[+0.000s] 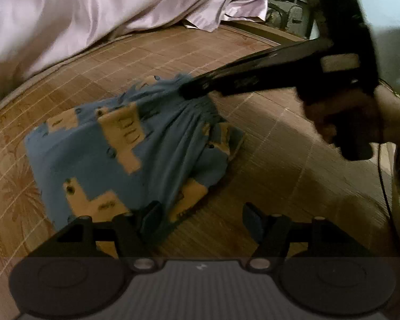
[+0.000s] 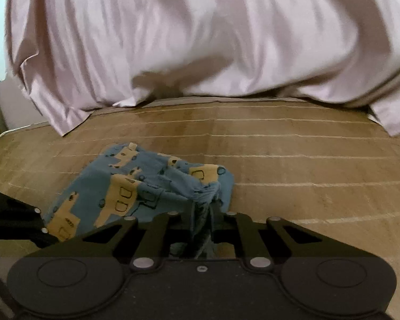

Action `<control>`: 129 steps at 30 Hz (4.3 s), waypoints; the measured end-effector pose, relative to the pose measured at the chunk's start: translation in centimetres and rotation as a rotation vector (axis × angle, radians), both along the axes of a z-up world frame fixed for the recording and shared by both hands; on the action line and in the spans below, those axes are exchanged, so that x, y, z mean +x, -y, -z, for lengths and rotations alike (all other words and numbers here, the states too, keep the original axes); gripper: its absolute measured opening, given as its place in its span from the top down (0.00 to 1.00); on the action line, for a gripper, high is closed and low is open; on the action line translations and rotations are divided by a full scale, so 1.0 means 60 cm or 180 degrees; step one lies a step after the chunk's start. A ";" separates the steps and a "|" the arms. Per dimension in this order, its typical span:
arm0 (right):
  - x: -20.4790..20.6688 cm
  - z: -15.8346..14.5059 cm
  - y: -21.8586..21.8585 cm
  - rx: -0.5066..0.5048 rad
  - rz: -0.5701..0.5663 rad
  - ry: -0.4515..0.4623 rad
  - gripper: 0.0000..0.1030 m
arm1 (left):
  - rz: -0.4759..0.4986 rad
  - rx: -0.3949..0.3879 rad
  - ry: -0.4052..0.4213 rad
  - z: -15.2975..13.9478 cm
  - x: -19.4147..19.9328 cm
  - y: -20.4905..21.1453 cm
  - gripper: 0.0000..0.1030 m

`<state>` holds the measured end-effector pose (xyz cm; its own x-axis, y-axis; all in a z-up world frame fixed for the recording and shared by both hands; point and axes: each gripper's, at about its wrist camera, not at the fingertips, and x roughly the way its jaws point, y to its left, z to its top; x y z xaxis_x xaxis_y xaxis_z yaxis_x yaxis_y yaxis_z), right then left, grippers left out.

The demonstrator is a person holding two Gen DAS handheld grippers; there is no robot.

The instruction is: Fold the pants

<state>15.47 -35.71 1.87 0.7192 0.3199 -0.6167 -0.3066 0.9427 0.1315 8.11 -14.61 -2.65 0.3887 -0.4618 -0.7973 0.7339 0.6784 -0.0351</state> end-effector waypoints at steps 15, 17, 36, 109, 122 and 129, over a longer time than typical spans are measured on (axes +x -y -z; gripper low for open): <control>-0.022 -0.006 -0.048 -0.0397 -0.0193 0.0121 0.52 | -0.1318 -0.0449 0.0449 -0.054 0.127 -0.083 0.23; -0.033 0.014 -0.065 -0.0830 -0.0244 0.0049 0.48 | -0.1512 -0.0265 0.0329 -0.029 0.156 -0.090 0.23; -0.015 -0.015 -0.064 -0.0645 -0.0017 0.0198 0.01 | -0.1615 0.0062 0.0092 -0.011 0.071 -0.113 0.07; 0.075 0.063 0.044 0.0696 0.0043 -0.0111 0.13 | -0.1957 -0.0515 -0.0320 0.010 0.053 -0.141 0.00; 0.081 0.079 0.044 0.0867 0.0021 -0.0205 0.04 | -0.1965 -0.0217 -0.0229 0.013 0.051 -0.126 0.00; 0.079 0.075 0.037 0.0748 0.0189 -0.0185 0.20 | -0.2011 -0.0143 -0.0317 0.010 0.058 -0.121 0.00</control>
<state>20.18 -37.92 -2.64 0.7065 0.4177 -0.5713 -0.2369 0.9003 0.3652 11.56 -7.38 -3.25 0.5219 -0.2017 -0.8288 0.1849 0.9753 -0.1210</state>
